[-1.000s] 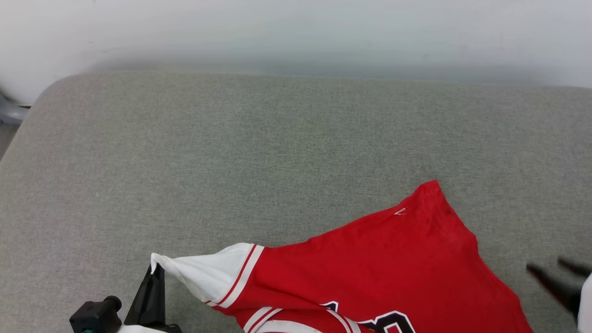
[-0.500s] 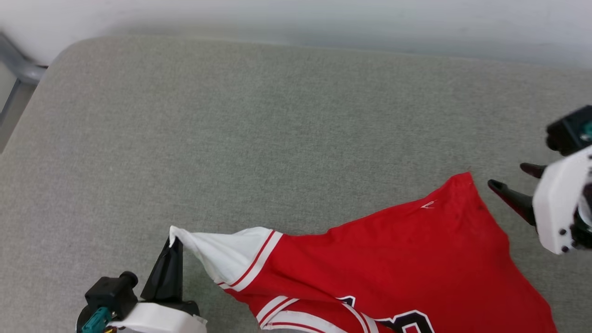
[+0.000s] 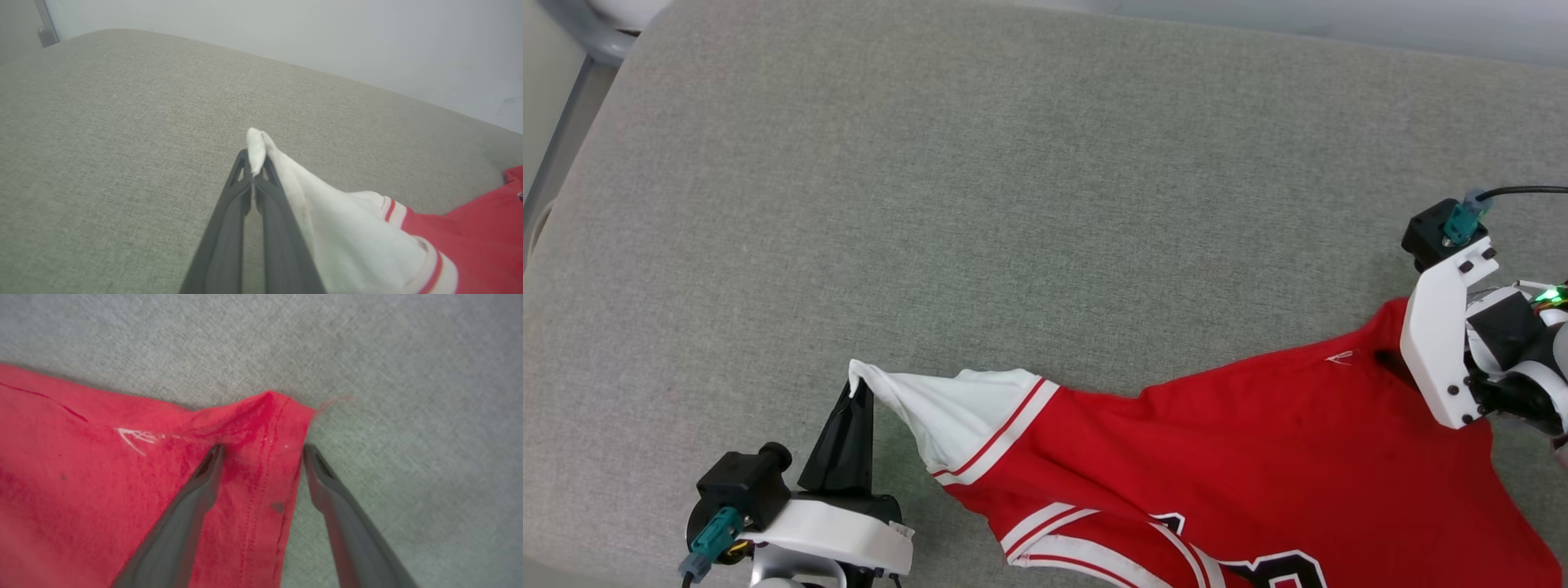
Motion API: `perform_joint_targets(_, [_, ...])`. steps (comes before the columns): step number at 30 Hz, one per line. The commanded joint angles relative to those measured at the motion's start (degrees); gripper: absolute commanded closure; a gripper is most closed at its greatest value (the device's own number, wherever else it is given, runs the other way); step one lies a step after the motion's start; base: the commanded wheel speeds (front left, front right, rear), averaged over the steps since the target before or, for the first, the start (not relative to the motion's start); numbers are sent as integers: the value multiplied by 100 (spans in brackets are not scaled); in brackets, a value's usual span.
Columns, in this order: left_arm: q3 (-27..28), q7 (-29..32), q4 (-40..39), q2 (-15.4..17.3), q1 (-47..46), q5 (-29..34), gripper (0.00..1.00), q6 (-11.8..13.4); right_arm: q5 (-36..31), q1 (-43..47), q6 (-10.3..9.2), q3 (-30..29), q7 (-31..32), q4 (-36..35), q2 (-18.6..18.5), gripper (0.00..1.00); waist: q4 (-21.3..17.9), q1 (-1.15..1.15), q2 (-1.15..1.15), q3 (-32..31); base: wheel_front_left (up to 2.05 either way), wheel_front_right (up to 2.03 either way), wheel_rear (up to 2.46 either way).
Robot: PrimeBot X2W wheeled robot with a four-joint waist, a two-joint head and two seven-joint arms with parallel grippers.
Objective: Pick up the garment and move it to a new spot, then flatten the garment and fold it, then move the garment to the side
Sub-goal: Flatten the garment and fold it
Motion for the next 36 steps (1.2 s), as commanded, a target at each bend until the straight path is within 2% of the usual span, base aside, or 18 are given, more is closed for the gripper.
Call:
perform_joint_targets(1, [-6, -52, 19, -11, -85, 17, 100, -11, 85, -57, -4, 128, -14, 110, -19, 0, 57, -1, 0, 47, 0, 0, 0])
perform_joint_targets(7, [18, -66, 87, -33, -112, 12, 100, -14, 322, 75, -2, 784, -162, 492, -138, 0, 63, -1, 0, 100, 0, 0, 0])
perform_joint_targets(8, [22, -70, 96, -38, -116, 12, 100, -15, 354, 79, -2, 868, -204, 532, -161, 30, 58, -1, 0, 102, 0, 0, 0])
perform_joint_targets(9, [26, -74, 106, -40, -119, 12, 100, -16, 414, 64, -2, 911, -287, 567, -166, 100, 51, -1, 0, 97, 0, 0, 0])
perform_joint_targets(17, [119, -84, 164, 41, 11, 56, 100, -10, 673, -304, -7, 834, -1220, 773, -51, 100, -135, -1, 0, -212, 0, 0, 0])
perform_joint_targets(25, [166, -77, -53, 205, 139, 108, 100, 13, 939, -198, -6, 609, -2286, 508, -164, 100, -443, -1, 0, -796, 0, 0, 0])
perform_joint_targets(30, [244, 7, -395, 378, -174, 134, 100, 30, 1045, -77, -6, 214, -2790, 171, -268, 100, -641, -1, 0, -1067, 0, 0, 0])
perform_joint_targets(36, [302, 262, -887, 604, -810, 164, 100, 12, 947, -124, -6, -384, -3170, -190, -123, 100, -848, -1, 0, -1179, 0, 0, 0])
